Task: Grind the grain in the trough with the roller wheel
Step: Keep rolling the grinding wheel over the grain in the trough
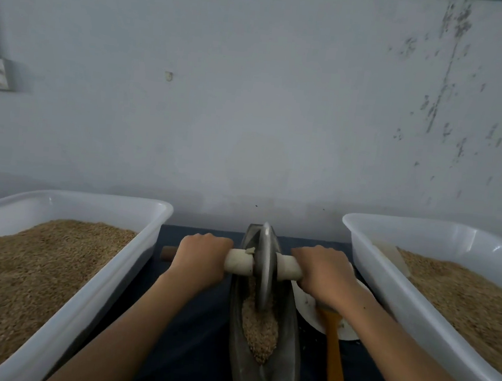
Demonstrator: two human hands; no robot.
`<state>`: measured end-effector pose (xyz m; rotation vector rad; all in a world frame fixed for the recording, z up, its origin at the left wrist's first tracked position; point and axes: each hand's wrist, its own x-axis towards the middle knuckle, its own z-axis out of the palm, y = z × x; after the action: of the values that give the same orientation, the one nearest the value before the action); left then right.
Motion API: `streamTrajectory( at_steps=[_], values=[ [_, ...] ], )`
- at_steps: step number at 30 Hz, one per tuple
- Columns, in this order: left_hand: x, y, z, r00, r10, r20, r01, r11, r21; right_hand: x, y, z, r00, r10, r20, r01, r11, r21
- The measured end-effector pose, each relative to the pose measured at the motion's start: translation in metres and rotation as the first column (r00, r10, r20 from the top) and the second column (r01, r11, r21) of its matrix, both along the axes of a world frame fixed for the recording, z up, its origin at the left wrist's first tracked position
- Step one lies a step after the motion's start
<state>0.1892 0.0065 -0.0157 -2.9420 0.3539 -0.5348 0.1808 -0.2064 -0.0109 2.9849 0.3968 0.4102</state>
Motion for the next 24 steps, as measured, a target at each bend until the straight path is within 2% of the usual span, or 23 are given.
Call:
streamTrajectory(
  at_steps=[3, 5, 8, 10, 12, 13, 14, 16, 19, 21, 24],
  values=[
    [0.0, 0.002, -0.003, 0.998, -0.015, 0.062, 0.016, 1.0, -0.021, 0.001, 0.001, -0.005, 0.997, -0.004, 0.072, 0.0, 0.999, 0.047],
    [-0.001, 0.003, 0.0, 0.999, -0.033, -0.006, 0.033, 0.999, 0.011, 0.0, -0.001, -0.002, 0.999, 0.018, 0.035, -0.019, 0.999, 0.029],
    [-0.003, 0.007, 0.012, 0.958, -0.046, -0.284, 0.048, 0.999, 0.001, -0.003, -0.004, 0.009, 0.992, 0.053, -0.11, -0.061, 0.996, -0.062],
    [-0.006, 0.012, 0.018, 0.859, -0.089, -0.505, 0.041, 0.994, -0.106, -0.005, -0.003, 0.016, 0.97, 0.055, -0.238, -0.082, 0.991, -0.106],
    [-0.007, 0.016, 0.02, 0.765, -0.161, -0.623, 0.036, 0.977, -0.208, -0.006, -0.002, 0.021, 0.951, 0.047, -0.304, -0.084, 0.99, -0.112],
    [-0.007, 0.017, 0.021, 0.751, -0.171, -0.638, 0.039, 0.975, -0.217, -0.005, -0.003, 0.022, 0.947, 0.044, -0.319, -0.08, 0.992, -0.101],
    [-0.006, 0.017, 0.022, 0.758, -0.158, -0.633, 0.037, 0.979, -0.2, -0.005, -0.003, 0.022, 0.943, 0.041, -0.329, -0.073, 0.994, -0.086],
    [-0.004, 0.015, 0.022, 0.827, -0.08, -0.557, 0.029, 0.995, -0.099, -0.004, -0.004, 0.019, 0.941, 0.03, -0.338, -0.055, 0.997, -0.063],
    [-0.001, 0.013, 0.015, 0.951, 0.035, -0.308, -0.011, 0.997, 0.08, -0.003, -0.005, 0.012, 0.968, 0.023, -0.249, -0.038, 0.998, -0.057],
    [0.001, 0.012, 0.01, 0.984, 0.043, -0.175, -0.026, 0.995, 0.095, -0.002, -0.004, 0.008, 0.99, 0.021, -0.141, -0.03, 0.998, -0.058],
    [0.0, 0.01, 0.006, 0.996, 0.032, -0.079, -0.028, 0.998, 0.054, -0.002, -0.002, 0.004, 0.999, 0.023, -0.039, -0.025, 0.999, -0.034]
  ],
)
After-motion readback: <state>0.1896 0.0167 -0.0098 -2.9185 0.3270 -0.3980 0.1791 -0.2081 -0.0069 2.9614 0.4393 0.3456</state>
